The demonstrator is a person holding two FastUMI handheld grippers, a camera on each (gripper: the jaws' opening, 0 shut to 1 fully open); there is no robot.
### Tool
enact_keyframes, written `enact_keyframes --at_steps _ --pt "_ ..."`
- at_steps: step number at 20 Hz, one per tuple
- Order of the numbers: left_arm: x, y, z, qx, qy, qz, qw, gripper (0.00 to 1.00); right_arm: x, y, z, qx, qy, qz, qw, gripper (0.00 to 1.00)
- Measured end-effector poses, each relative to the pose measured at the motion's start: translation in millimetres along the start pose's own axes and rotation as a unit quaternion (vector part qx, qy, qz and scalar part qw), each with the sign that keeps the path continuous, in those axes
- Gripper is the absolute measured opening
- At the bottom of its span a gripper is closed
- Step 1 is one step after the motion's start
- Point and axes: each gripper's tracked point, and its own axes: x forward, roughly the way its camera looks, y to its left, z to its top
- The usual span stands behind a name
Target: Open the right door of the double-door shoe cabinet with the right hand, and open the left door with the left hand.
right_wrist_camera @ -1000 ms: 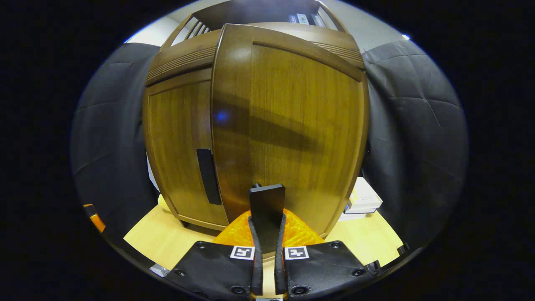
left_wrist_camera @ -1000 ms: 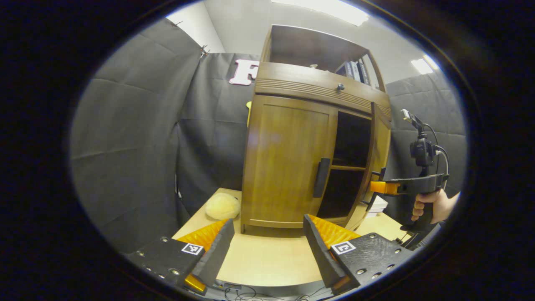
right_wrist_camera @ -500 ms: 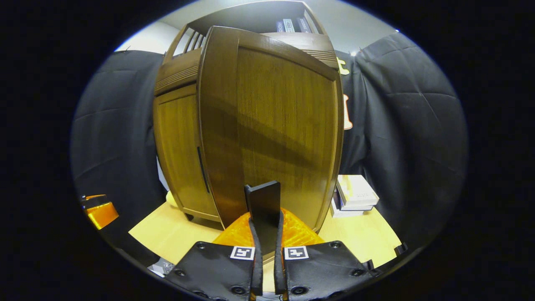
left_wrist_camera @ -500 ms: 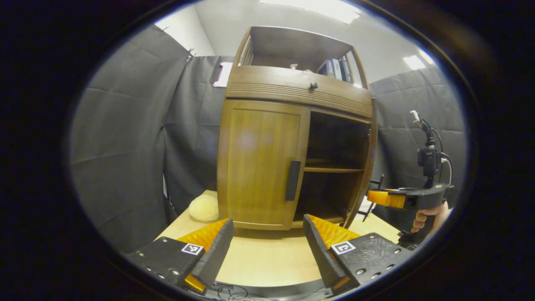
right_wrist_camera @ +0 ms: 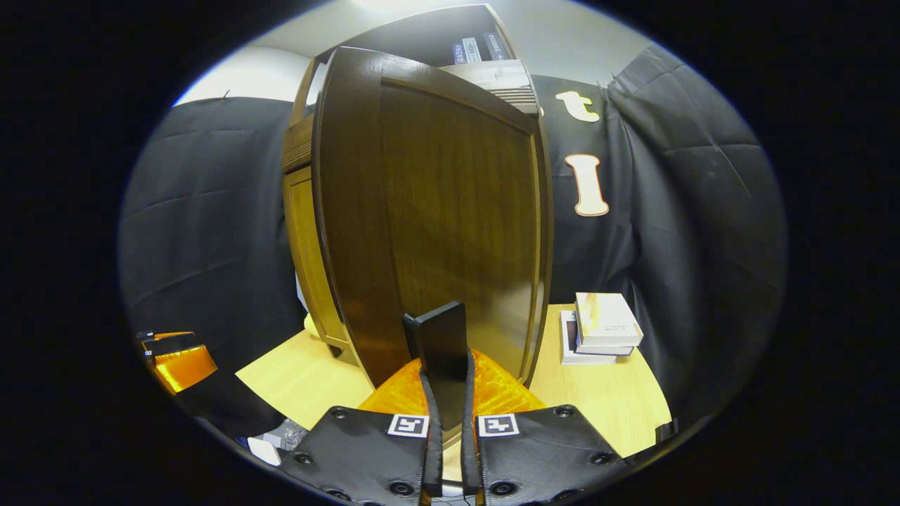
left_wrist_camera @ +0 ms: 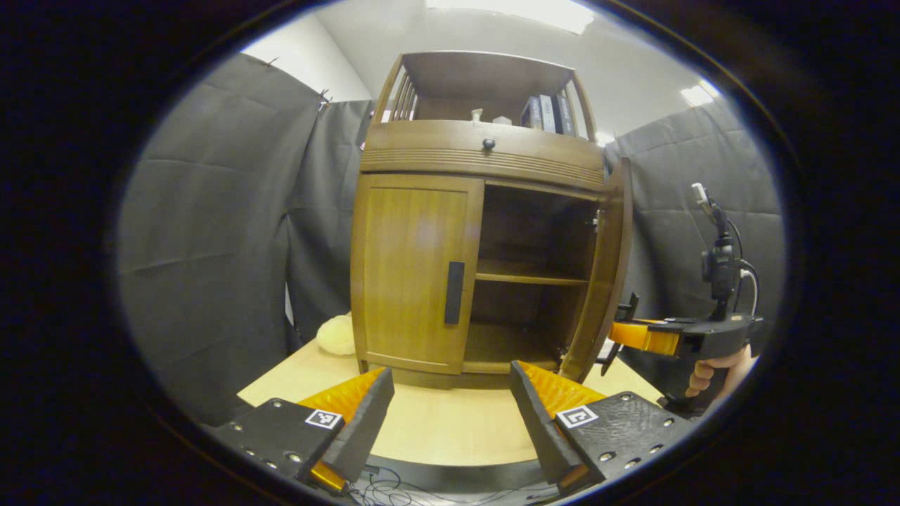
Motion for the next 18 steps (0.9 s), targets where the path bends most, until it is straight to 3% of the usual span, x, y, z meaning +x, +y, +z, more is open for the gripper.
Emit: enact_keyframes --at_steps 1,2,11,18 --pt "-5.4 -7.5 -5.0 -0.004 0.004 0.002 1.0 0.94 -0.4 -1.4 0.4 -0.001 0.0 0.005 1.0 0.12" --pt "-7.0 -10.9 -12.8 -0.007 0.008 0.008 1.0 0.94 -1.4 -3.3 -0.1 -0.002 0.0 0.008 1.0 0.08" --pt "-32.0 -54.1 -16.1 -0.002 0.002 0.033 0.999 0.94 -5.9 -18.6 1.0 0.002 -0.007 0.022 1.0 0.12" --pt "-36.9 -61.0 -20.5 -0.001 0.003 0.039 0.999 0.94 -7.5 -34.5 2.1 0.017 -0.012 0.0 1.0 0.07"
